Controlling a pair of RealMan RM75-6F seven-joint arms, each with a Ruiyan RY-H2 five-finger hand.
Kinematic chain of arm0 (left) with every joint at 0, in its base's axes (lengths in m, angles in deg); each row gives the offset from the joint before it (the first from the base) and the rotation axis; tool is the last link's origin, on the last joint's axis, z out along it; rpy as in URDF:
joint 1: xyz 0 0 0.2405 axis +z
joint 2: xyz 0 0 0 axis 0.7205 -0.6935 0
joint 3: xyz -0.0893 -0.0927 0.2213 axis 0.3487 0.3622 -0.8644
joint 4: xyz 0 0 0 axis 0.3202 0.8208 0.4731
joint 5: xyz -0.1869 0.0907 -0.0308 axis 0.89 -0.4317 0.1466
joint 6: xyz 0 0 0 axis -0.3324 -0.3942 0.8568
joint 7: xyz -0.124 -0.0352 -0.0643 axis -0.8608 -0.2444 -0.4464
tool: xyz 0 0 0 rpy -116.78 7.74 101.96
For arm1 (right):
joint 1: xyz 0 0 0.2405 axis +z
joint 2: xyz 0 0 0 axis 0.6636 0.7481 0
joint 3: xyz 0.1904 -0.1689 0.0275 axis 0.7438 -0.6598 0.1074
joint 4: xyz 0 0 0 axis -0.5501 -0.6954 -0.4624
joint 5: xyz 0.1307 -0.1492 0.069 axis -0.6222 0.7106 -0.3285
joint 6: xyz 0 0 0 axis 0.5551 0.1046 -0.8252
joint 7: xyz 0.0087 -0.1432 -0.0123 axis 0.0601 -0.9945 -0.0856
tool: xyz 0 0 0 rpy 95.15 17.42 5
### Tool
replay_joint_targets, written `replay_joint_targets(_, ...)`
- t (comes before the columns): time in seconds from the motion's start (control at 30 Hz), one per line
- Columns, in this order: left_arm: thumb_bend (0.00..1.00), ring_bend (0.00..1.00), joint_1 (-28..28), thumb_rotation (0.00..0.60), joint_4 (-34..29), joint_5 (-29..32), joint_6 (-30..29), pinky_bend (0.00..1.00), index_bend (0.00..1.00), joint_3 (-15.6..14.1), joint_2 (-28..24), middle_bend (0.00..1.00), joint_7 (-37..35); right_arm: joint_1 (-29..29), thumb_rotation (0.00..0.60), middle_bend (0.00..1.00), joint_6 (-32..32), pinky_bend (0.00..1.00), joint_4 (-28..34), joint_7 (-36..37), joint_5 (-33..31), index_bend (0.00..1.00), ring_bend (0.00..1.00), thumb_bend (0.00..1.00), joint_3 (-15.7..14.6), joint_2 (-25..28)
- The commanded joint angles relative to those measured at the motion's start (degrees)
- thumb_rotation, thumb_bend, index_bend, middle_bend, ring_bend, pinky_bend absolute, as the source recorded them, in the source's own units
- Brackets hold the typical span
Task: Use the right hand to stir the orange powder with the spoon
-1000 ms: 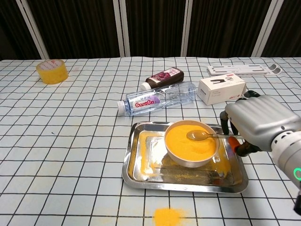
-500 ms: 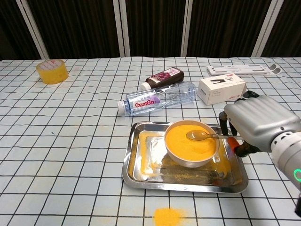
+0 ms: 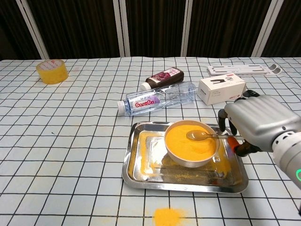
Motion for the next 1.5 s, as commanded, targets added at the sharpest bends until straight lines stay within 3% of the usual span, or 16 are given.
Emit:
replay_joint_targets(0.03, 0.0, 0.0, 0.0, 0.6, 0.0, 0.0, 0.0, 0.0, 0.0, 0.0, 0.0, 0.0, 0.0, 0.0, 0.6, 0.46, 0.0, 0.0, 0.1, -0.1, 0.1, 0.41, 0.17, 0.56, -0.2, 0.1)
replay_joint_targets(0.83, 0.0, 0.0, 0.0, 0.6, -0.1, 0.0, 0.0, 0.0, 0.0, 0.0, 0.0, 0.0, 0.1, -0.8, 0.6, 0.46, 0.1, 0.0, -0.5, 0.2, -0.3, 0.41, 0.17, 0.56, -0.2, 0.5)
replay_joint_targets(1.5, 0.0, 0.0, 0.0, 0.6, -0.2, 0.1, 0.1, 0.0, 0.0, 0.0, 0.0, 0.0, 0.0, -1.0, 0.6, 0.5, 0.0, 0.0, -0.7, 0.1, -0.1, 0.52, 0.23, 0.57, -0.2, 0.4)
